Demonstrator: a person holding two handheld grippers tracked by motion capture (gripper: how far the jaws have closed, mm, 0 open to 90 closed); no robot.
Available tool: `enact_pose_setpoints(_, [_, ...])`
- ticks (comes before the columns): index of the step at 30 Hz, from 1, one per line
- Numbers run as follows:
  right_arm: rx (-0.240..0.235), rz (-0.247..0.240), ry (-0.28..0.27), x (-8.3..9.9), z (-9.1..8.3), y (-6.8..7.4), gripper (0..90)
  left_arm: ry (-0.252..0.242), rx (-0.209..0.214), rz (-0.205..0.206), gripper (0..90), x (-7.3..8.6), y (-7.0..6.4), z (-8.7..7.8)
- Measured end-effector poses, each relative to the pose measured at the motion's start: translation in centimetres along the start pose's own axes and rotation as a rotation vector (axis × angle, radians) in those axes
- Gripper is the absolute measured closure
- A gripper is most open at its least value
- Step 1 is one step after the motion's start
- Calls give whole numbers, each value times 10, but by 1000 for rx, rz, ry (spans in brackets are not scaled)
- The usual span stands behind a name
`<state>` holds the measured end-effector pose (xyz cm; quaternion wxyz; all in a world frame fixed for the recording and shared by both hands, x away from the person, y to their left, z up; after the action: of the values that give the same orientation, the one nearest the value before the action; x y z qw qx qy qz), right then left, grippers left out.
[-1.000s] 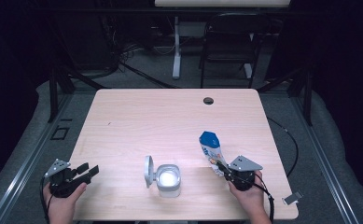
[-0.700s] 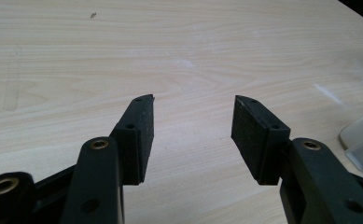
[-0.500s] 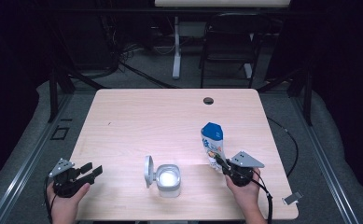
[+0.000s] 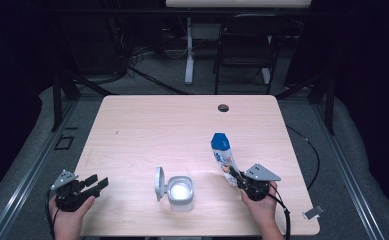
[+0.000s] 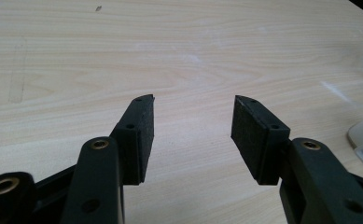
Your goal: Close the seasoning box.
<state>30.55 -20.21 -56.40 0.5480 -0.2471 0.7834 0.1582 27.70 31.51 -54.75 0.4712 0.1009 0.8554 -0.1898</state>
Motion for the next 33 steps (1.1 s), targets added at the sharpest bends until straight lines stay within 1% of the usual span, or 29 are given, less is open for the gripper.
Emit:
enact_pose_setpoints(2, [3, -14, 11, -3, -1, 1, 900, -5, 5, 9, 496, -2, -2, -1])
enact_pose_setpoints(3, [13, -21, 11, -4, -2, 2, 900, -5, 7, 14, 497, -3, -4, -1])
enact_pose_setpoints(4, [13, -21, 11, -5, -3, 2, 900, -11, 12, 19, 500, -4, -7, -2])
enact_pose_setpoints(5, [9, -15, 12, -6, -3, 2, 900, -16, 19, 31, 501, -7, -10, -3])
enact_pose_setpoints(8, [13, -29, 19, -9, -6, 3, 900, -38, 42, 51, 501, -13, -21, -6])
enact_pose_setpoints(11, [11, -35, 11, -11, -9, 3, 900, -63, 73, 76, 500, -20, -33, -9])
enact_pose_setpoints(13, [14, -32, 2, -13, -13, 4, 900, -78, 88, 85, 499, -24, -40, -12])
enact_pose_setpoints(15, [8, -41, -4, -16, -16, 5, 900, -95, 104, 96, 499, -29, -47, -15])
enact_pose_setpoints(16, [9, -46, -10, -17, -18, 6, 900, -108, 117, 99, 499, -33, -52, -17])
enact_pose_setpoints(17, [2, -42, -18, -18, -20, 7, 900, -115, 127, 111, 499, -37, -57, -20])
enact_pose_setpoints(18, [3, -49, -18, -19, -22, 7, 900, -124, 135, 121, 499, -40, -61, -21])
enact_pose_setpoints(19, [1, -45, -24, -19, -23, 7, 900, -140, 155, 135, 499, -45, -69, -24])
enact_pose_setpoints(20, [-3, -53, -22, -20, -25, 7, 900, -142, 165, 138, 495, -48, -73, -25])
enact_pose_setpoints(23, [-3, -43, -32, -20, -27, 7, 900, -147, 210, 151, 489, -59, -88, -25])
enact_pose_setpoints(24, [0, -41, -34, -20, -27, 7, 900, -145, 223, 153, 488, -62, -94, -24])
enact_pose_setpoints(25, [0, -48, -23, -19, -27, 7, 900, -142, 236, 152, 488, -65, -100, -22])
enact_pose_setpoints(27, [1, -52, -20, -18, -27, 8, 900, -131, 243, 163, 485, -73, -112, -17])
enact_pose_setpoints(31, [-9, -58, -24, -19, -27, 13, 900, -122, 272, 184, 478, -91, -136, -7])
enact_pose_setpoints(32, [-13, -67, -22, -19, -26, 15, 900, -125, 278, 182, 478, -97, -144, -4])
enact_pose_setpoints(33, [-13, -80, -19, -20, -26, 17, 900, -123, 285, 177, 477, -100, -148, -1])
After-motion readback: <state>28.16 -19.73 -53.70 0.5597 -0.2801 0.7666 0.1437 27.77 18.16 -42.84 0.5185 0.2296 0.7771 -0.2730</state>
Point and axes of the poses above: each handheld gripper's, and its own axes: z roughly forward along the jaws, x roughly out of its underside, y roughly to its left, the point moved 1 cm from there along z, roughly forward along the jaws, and after that the axes turned 4 degrees about -y, right-handed, at the moved point
